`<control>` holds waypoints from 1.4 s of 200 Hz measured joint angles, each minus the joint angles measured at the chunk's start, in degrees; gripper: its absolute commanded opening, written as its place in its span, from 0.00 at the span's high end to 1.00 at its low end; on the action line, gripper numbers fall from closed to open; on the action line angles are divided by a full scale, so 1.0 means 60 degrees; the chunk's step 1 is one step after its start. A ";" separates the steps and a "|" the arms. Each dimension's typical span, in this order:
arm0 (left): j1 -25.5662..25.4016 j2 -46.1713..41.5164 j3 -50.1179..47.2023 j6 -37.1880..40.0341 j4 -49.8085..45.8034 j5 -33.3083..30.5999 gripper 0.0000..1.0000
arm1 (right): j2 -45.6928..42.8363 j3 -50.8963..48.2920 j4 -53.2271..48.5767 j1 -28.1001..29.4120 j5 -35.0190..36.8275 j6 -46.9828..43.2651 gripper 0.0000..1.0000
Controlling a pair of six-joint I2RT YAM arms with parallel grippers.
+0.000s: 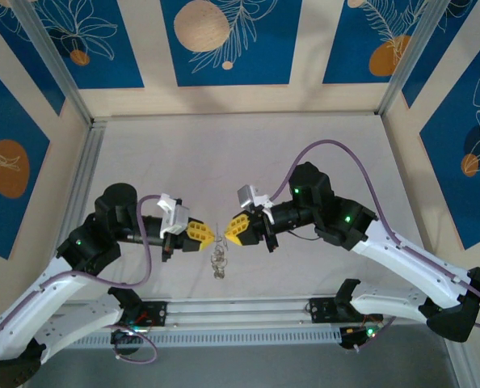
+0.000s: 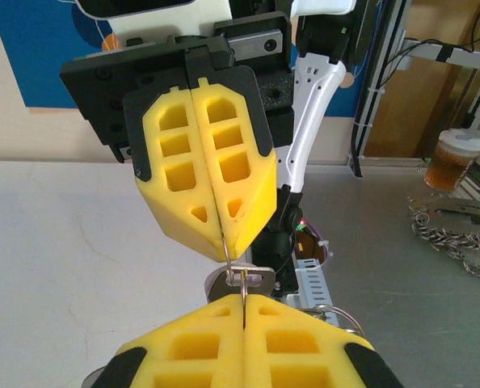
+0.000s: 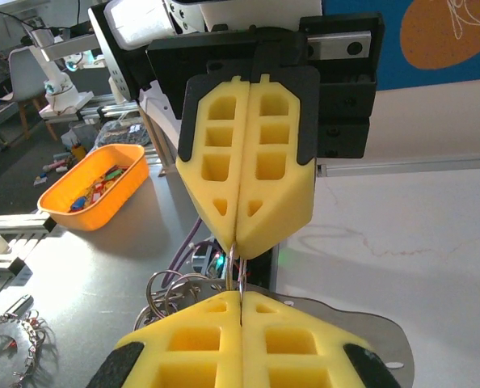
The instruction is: Put the keys on the keyring
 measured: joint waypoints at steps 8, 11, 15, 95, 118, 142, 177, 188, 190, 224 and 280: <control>0.0000 0.0000 0.0000 0.0004 0.0000 0.0000 1.00 | 0.0000 0.0000 0.0007 0.0007 0.0000 0.0000 1.00; 0.0000 0.0000 0.0000 0.0004 0.0000 -0.0004 1.00 | 0.0000 0.0000 0.0011 0.0007 -0.0004 0.0000 1.00; 0.0000 0.0000 0.0000 0.0004 0.0000 -0.0004 1.00 | 0.0000 0.0000 0.0015 0.0011 -0.0004 0.0000 1.00; 0.0000 0.0000 0.0000 0.0004 0.0000 0.0000 1.00 | -0.0182 0.0000 -0.0018 0.0015 0.0000 -0.0004 1.00; 0.0000 0.0000 0.0000 0.0004 0.0000 0.0000 1.00 | -0.0244 0.0000 -0.0033 0.0015 -0.0004 0.0000 1.00; 0.0000 0.0000 0.0000 0.0004 0.0004 0.0004 1.00 | -0.0244 0.0000 -0.0033 0.0062 -0.0004 0.0000 1.00; 0.0000 0.0000 0.0000 0.0004 0.0004 0.0004 1.00 | -0.0200 0.0000 0.0025 0.0076 -0.0007 0.0029 1.00; 0.0000 0.0000 0.0000 0.0004 0.0004 0.0004 1.00 | -0.0153 0.0000 0.0069 0.0076 -0.0007 0.0033 1.00; 0.0000 0.0000 0.0000 0.0004 0.0004 0.0004 1.00 | -0.0138 0.0000 0.0069 0.0076 -0.0007 0.0033 1.00; 0.0000 0.0000 0.0000 0.0004 0.0004 0.0004 1.00 | -0.0062 0.0000 0.0146 0.0076 -0.0007 0.0066 1.00; 0.0000 -0.0004 0.0000 0.0004 0.0004 0.0000 1.00 | -0.0062 0.0000 0.0157 0.0076 0.0004 0.0069 1.00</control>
